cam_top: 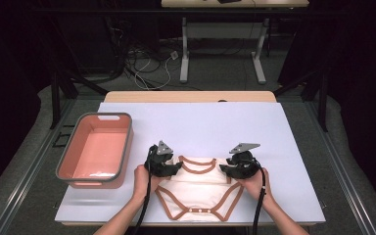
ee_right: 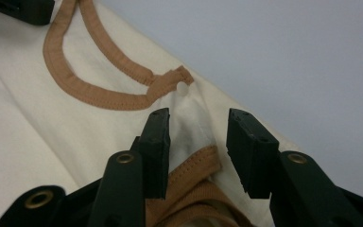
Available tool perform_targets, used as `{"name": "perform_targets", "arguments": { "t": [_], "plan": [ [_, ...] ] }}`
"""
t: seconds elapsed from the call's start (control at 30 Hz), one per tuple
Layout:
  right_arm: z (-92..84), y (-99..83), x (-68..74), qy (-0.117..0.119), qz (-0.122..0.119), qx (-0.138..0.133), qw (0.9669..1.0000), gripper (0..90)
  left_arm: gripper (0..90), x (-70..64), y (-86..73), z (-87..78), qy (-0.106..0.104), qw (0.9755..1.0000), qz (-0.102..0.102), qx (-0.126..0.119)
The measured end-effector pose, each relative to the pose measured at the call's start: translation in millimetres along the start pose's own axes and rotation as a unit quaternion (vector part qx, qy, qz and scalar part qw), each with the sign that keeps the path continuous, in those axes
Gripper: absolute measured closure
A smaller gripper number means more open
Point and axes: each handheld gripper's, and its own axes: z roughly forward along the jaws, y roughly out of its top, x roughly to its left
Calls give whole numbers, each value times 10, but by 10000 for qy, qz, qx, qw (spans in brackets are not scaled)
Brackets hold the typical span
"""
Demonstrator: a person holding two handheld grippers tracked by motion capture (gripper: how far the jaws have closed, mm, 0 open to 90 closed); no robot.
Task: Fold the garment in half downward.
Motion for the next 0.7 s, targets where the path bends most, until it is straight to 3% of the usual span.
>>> {"name": "perform_targets", "arguments": {
  "t": [0.17, 0.4, 0.57, 0.7],
  "plan": [
    [51, -33, 8, 46, -53, 218, 9997, 669, 568, -11, -43, 24, -57, 10000, 69, 31],
    [55, -57, 11, 147, 22, 215, 9997, 771, 751, -50, -46, 22, -288, 9994, 205, 39],
    [13, -70, 36, 96, -64, 89, 9999, 796, 802, -67, -46, -13, -256, 9993, 286, -29],
    [-62, -58, 57, 58, -107, -119, 9999, 796, 810, -52, -56, -88, -247, 9993, 181, -196]
  ]
}}
